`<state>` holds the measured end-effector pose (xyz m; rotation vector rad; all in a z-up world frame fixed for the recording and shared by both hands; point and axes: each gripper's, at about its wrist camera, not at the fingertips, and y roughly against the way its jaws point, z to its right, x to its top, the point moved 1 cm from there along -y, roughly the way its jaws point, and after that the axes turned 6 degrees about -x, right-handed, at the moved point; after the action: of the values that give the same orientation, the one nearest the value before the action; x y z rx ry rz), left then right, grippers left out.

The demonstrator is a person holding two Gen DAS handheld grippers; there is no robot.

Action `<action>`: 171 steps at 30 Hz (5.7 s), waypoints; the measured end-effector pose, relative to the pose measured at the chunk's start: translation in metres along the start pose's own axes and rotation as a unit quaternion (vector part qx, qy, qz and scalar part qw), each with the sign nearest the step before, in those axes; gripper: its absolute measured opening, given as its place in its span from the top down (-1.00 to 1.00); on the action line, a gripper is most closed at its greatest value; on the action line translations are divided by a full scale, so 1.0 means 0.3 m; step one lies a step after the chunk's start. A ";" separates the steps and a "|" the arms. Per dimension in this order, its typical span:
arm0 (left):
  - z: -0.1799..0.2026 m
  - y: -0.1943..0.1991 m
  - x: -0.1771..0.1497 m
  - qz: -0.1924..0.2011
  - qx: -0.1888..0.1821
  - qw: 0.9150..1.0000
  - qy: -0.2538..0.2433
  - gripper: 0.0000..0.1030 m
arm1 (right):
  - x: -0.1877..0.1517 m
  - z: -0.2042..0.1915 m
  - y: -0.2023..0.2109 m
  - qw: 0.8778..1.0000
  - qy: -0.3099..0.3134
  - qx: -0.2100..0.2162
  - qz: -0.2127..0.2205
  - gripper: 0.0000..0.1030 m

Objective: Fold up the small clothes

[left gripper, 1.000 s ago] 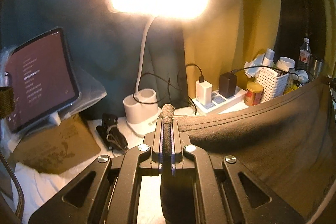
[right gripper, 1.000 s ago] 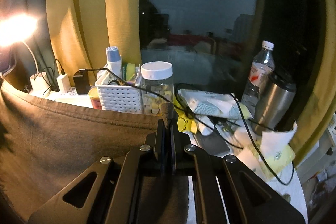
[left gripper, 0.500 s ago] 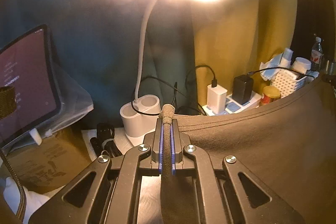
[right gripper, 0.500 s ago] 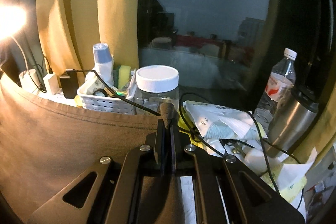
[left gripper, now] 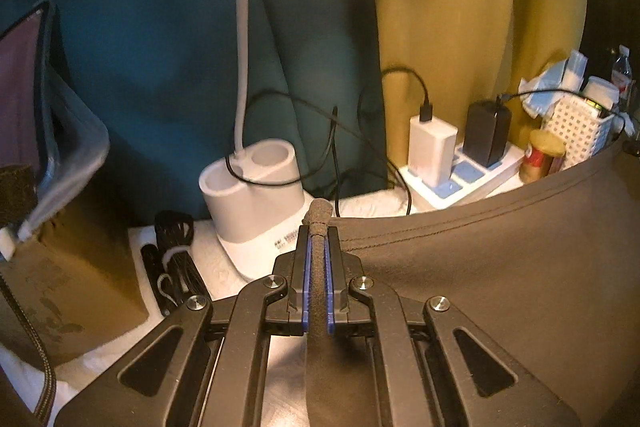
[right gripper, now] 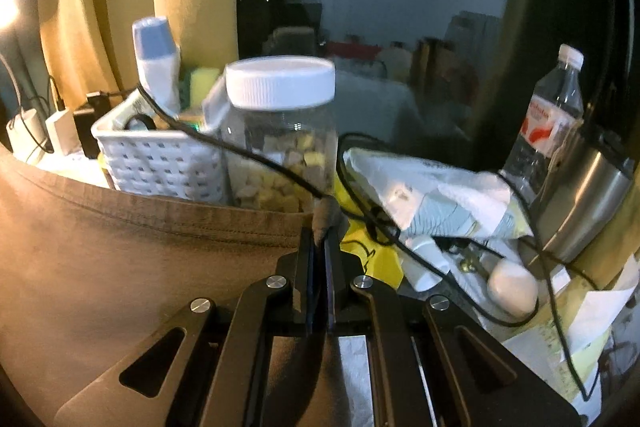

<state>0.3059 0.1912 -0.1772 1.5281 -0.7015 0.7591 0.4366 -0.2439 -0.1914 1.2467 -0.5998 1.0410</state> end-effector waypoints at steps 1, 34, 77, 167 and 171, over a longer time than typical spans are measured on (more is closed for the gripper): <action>-0.001 -0.009 -0.009 -0.006 0.001 1.000 0.001 0.93 | -0.007 -0.001 -0.005 1.000 0.000 0.000 -0.005 0.89; -0.084 0.167 -0.134 -0.033 0.012 0.994 0.105 -0.55 | -0.053 0.081 0.198 0.999 -0.031 -0.038 -0.008 0.09; 0.075 0.540 -0.620 -0.105 -0.069 0.987 0.103 -0.29 | -0.580 0.152 0.649 0.989 -0.117 0.002 -0.094 0.09; 0.192 0.802 -0.795 -0.103 -0.089 0.985 0.105 -0.06 | -0.771 0.127 0.925 0.992 -0.079 0.032 -0.095 0.64; 0.181 0.773 -0.748 -0.095 -0.092 0.985 0.114 -0.06 | -0.739 0.136 0.922 0.992 -0.082 0.031 -0.089 0.45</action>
<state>-0.0100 0.1179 -0.2206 1.2933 -0.4350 0.6917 0.1009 -0.3559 -0.2382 1.4224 -0.5742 0.8188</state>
